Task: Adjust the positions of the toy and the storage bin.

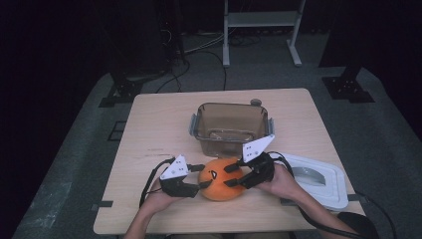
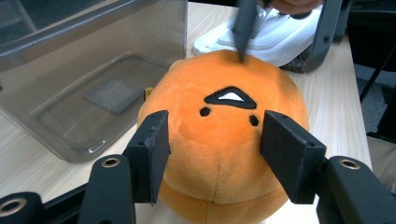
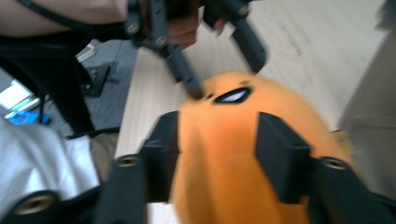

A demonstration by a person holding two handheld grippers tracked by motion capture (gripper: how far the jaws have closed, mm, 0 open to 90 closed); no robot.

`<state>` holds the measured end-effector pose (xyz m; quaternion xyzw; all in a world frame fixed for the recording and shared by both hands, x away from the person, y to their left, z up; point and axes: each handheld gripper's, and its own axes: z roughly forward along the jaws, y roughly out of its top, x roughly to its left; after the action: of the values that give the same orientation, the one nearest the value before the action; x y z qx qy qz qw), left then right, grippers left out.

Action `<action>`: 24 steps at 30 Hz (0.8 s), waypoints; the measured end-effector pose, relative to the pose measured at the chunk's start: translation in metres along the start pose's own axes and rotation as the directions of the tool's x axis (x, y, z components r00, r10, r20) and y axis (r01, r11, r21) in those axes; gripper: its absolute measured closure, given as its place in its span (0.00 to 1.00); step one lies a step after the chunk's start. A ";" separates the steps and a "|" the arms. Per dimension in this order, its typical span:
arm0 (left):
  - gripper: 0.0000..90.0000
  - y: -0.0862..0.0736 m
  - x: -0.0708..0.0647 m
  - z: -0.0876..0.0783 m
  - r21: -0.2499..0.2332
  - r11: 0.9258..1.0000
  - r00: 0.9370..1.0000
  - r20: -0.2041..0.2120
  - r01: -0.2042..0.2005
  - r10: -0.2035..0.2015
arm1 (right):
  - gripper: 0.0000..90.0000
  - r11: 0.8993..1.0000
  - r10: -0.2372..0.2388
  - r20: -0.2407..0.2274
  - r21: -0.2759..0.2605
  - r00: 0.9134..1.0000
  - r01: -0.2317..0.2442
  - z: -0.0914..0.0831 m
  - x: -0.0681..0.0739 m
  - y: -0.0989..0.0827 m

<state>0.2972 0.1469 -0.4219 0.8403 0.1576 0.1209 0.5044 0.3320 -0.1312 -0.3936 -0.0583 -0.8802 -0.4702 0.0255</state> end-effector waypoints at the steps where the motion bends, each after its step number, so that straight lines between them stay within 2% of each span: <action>1: 0.46 0.000 0.000 0.000 0.000 1.000 1.000 0.002 -0.001 0.001 | 0.49 1.000 0.001 0.003 -0.001 1.000 -0.001 0.000 -0.003 0.001; 4: 0.46 -0.001 -0.001 0.001 0.001 1.000 1.000 0.015 -0.006 0.006 | 0.41 1.000 -0.014 0.006 0.006 1.000 0.014 0.005 -0.013 0.004; 14: 0.43 -0.004 -0.002 0.000 0.017 1.000 0.999 0.036 -0.022 0.022 | 0.29 0.999 -0.041 0.016 0.009 0.999 0.041 0.017 -0.015 0.005; 15: 0.43 -0.004 -0.003 0.000 0.016 1.000 0.999 0.037 -0.023 0.023 | 0.27 0.999 -0.049 0.037 0.024 0.998 0.048 0.019 -0.015 0.005; 20: 0.39 -0.004 -0.002 0.000 0.021 1.000 0.999 0.040 -0.019 0.018 | 0.29 0.998 -0.049 0.029 0.029 0.998 0.048 0.023 -0.016 0.003; 24: 0.33 -0.005 0.000 -0.003 0.023 1.000 0.999 0.049 -0.018 0.017 | 0.34 0.998 -0.052 0.033 0.048 0.998 0.051 0.027 -0.015 -0.001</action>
<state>0.2950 0.1516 -0.4244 0.8503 0.1393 0.1028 0.4969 0.3471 -0.1100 -0.4109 -0.0430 -0.8926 -0.4488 -0.0003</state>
